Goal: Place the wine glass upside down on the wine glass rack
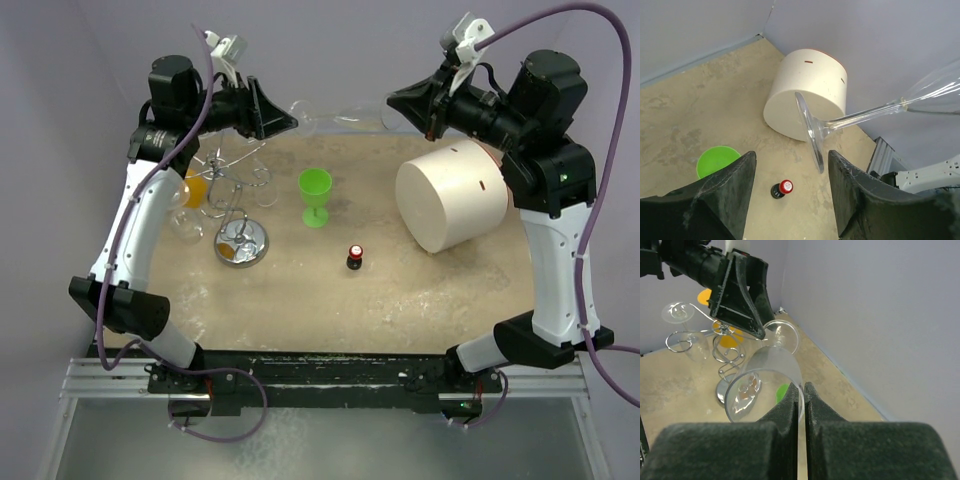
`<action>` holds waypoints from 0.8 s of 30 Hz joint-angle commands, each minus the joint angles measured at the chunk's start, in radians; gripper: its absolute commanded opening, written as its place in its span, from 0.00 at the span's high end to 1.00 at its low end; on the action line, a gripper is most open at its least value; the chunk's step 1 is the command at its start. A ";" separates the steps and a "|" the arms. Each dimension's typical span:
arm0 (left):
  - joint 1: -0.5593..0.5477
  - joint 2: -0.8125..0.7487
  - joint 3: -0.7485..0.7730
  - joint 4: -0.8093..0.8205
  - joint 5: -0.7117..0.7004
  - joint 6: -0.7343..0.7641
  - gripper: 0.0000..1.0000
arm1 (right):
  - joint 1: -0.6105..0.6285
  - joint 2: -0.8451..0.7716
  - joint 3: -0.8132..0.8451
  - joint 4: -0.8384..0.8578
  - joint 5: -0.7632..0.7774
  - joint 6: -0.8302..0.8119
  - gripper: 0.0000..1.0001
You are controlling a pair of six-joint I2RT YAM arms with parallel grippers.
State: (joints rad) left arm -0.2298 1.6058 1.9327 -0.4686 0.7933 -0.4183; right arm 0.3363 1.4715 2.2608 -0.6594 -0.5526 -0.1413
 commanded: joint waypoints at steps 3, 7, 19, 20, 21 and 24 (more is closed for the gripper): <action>-0.004 -0.026 -0.049 0.099 0.070 -0.082 0.45 | -0.002 -0.027 0.034 0.056 -0.044 -0.005 1.00; -0.005 -0.035 -0.068 0.132 0.092 -0.110 0.54 | -0.002 -0.033 0.019 0.062 -0.047 -0.003 1.00; -0.006 -0.035 -0.113 0.221 0.177 -0.216 0.62 | -0.002 -0.048 -0.014 0.076 -0.046 -0.005 1.00; -0.006 -0.036 -0.116 0.228 0.179 -0.224 0.62 | -0.002 -0.047 -0.014 0.077 -0.045 -0.005 1.00; -0.006 -0.035 -0.120 0.233 0.184 -0.231 0.62 | -0.002 -0.047 -0.014 0.078 -0.047 -0.007 1.00; -0.006 -0.032 -0.124 0.247 0.196 -0.252 0.63 | -0.002 -0.043 -0.016 0.088 -0.044 -0.009 1.00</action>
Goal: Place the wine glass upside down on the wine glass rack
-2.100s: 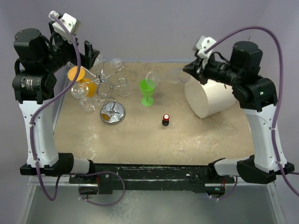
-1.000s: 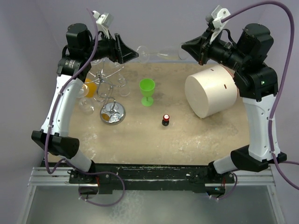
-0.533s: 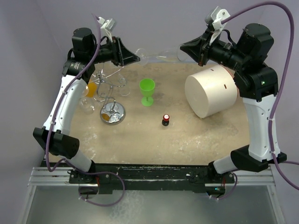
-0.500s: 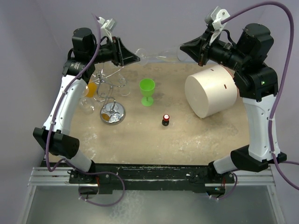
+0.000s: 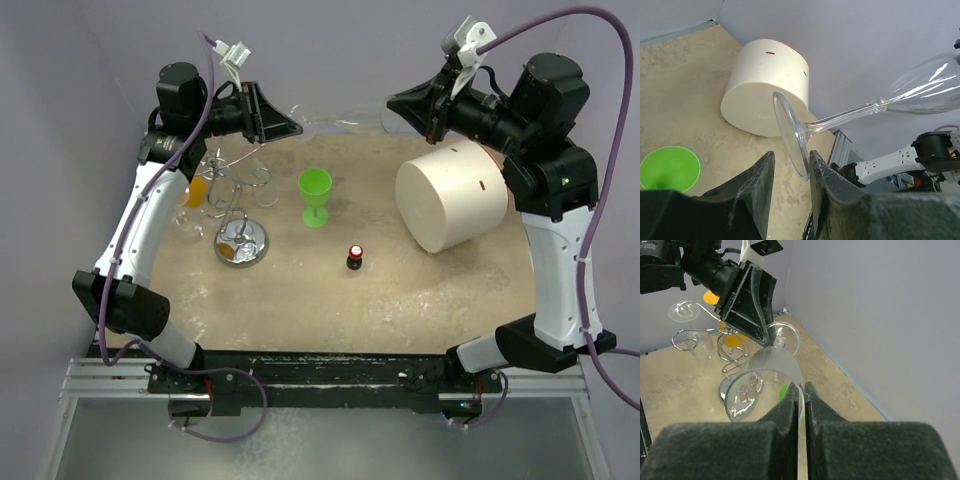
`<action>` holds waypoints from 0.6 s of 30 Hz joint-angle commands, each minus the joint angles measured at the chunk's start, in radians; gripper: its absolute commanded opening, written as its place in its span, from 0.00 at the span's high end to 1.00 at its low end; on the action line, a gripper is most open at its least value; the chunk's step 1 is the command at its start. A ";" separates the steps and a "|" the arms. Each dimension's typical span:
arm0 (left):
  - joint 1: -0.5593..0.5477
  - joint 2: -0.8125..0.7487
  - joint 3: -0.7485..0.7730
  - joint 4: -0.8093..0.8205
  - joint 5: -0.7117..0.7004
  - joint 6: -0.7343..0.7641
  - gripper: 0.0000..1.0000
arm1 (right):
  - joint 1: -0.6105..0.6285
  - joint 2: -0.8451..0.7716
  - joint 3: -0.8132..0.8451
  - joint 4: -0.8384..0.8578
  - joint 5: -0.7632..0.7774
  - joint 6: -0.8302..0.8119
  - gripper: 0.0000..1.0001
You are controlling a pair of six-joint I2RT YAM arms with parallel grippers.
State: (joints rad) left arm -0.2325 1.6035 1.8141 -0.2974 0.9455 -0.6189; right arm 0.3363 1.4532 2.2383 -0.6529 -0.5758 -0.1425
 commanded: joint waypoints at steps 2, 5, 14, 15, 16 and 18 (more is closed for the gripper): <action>-0.004 -0.029 -0.007 0.081 0.047 -0.055 0.69 | -0.002 -0.022 0.003 0.084 -0.020 -0.006 1.00; -0.004 -0.029 -0.007 0.084 0.052 -0.054 0.75 | -0.002 -0.024 -0.004 0.088 -0.020 -0.007 1.00; -0.003 -0.039 -0.015 0.103 0.064 -0.053 1.00 | -0.002 -0.036 -0.043 0.096 -0.054 -0.007 1.00; -0.002 -0.042 -0.019 0.103 0.062 -0.053 1.00 | -0.002 -0.038 -0.047 0.096 -0.051 -0.010 1.00; -0.002 -0.046 -0.022 0.104 0.058 -0.053 1.00 | -0.002 -0.041 -0.050 0.096 -0.050 -0.012 1.00; -0.001 -0.053 -0.027 0.104 0.054 -0.053 1.00 | -0.002 -0.048 -0.059 0.094 -0.047 -0.019 0.98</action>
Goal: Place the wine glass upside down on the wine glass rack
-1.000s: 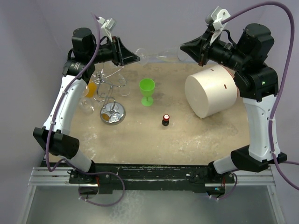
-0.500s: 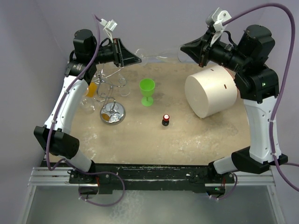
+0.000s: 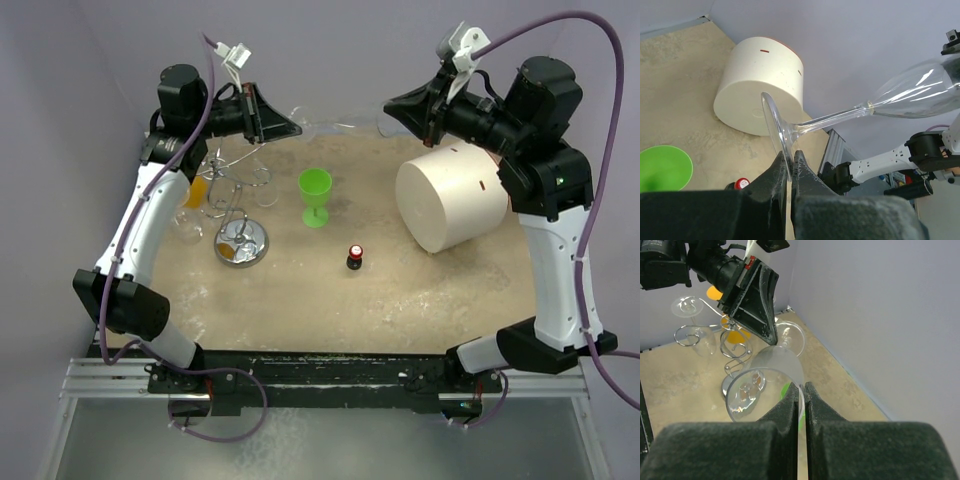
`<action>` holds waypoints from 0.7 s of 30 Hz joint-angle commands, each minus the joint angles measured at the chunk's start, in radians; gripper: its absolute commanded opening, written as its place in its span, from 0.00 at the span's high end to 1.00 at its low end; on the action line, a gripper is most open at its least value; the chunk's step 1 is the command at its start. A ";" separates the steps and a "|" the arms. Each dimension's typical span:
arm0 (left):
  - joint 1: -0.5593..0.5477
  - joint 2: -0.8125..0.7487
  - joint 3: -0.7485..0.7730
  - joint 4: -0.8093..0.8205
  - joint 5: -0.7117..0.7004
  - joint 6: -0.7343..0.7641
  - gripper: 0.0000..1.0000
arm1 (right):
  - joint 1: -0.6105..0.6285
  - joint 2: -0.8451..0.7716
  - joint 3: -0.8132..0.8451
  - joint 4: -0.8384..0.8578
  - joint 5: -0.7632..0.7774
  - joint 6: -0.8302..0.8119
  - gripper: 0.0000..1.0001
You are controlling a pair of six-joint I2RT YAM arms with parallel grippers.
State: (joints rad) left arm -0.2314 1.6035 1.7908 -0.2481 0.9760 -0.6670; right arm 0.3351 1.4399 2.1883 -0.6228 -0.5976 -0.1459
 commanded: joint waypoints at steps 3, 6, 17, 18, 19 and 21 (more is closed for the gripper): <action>0.000 -0.059 -0.005 0.055 0.023 -0.002 1.00 | -0.002 -0.046 -0.020 0.055 -0.015 -0.033 0.86; 0.011 -0.064 0.001 0.050 0.020 0.000 1.00 | -0.003 -0.058 -0.027 0.041 -0.003 -0.051 0.71; 0.072 -0.096 0.051 -0.058 -0.049 0.086 1.00 | -0.039 -0.116 -0.047 -0.016 0.033 -0.103 0.37; 0.072 -0.100 0.064 -0.081 -0.063 0.113 1.00 | -0.049 -0.123 -0.044 -0.016 0.032 -0.105 0.33; 0.072 -0.104 0.078 -0.107 -0.081 0.143 1.00 | -0.060 -0.128 -0.043 -0.015 0.026 -0.110 0.30; 0.072 -0.114 0.105 -0.160 -0.119 0.218 1.00 | -0.081 -0.140 -0.044 -0.017 0.007 -0.107 0.26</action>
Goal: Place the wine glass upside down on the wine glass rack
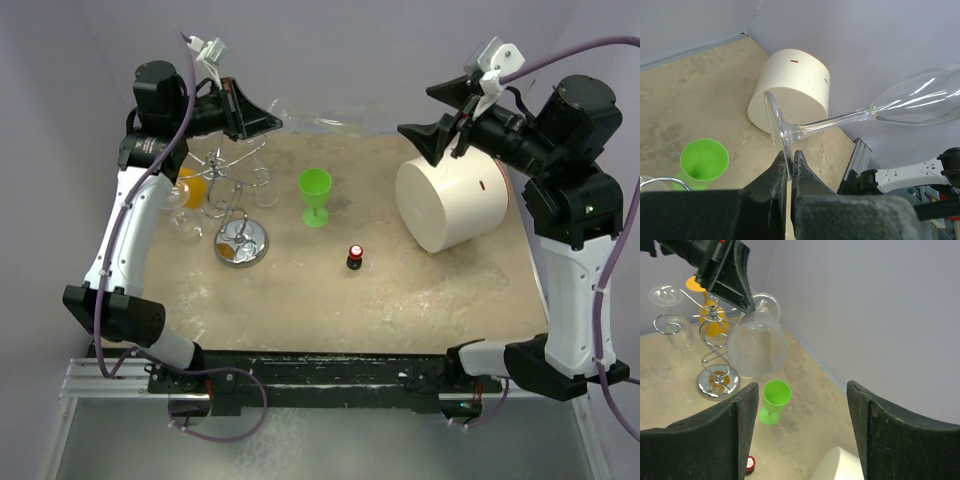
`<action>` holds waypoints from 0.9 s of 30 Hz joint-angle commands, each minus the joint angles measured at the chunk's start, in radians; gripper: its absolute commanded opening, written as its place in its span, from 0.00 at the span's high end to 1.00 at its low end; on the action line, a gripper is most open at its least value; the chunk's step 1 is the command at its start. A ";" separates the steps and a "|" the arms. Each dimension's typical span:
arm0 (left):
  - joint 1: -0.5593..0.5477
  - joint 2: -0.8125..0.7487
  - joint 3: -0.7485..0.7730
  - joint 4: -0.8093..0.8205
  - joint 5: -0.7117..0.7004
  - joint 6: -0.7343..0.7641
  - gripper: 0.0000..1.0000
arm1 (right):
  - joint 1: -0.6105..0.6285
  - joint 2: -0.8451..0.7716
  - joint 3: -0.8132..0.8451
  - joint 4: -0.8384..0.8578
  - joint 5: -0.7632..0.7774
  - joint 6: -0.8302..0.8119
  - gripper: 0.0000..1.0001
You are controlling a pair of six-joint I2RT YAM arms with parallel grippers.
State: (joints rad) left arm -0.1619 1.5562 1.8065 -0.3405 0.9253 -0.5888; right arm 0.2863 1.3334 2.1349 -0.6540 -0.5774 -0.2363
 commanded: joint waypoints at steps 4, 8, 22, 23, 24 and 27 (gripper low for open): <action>-0.002 -0.093 0.132 -0.154 -0.164 0.266 1.00 | -0.068 -0.058 -0.008 0.015 -0.015 -0.014 0.18; -0.055 -0.121 0.185 -0.259 -0.291 0.459 1.00 | -0.110 -0.076 -0.027 0.029 -0.020 0.005 0.13; -0.218 -0.248 0.203 -0.550 -0.549 1.057 1.00 | -0.321 -0.187 -0.248 0.114 -0.021 0.059 0.00; -0.224 -0.258 0.200 -0.572 -0.562 1.098 1.00 | -0.336 -0.192 -0.268 0.113 -0.021 0.051 0.00; -0.230 -0.270 0.197 -0.598 -0.576 1.134 1.00 | -0.349 -0.196 -0.287 0.111 -0.019 0.043 0.00; -0.239 -0.308 0.176 -0.652 -0.612 1.227 1.00 | -0.383 -0.201 -0.343 0.095 0.005 0.010 0.00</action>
State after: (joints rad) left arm -0.3897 1.3109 1.9839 -0.9325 0.3862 0.4507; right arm -0.0628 1.1461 1.8374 -0.5945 -0.5934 -0.1944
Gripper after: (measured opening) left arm 0.027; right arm 0.997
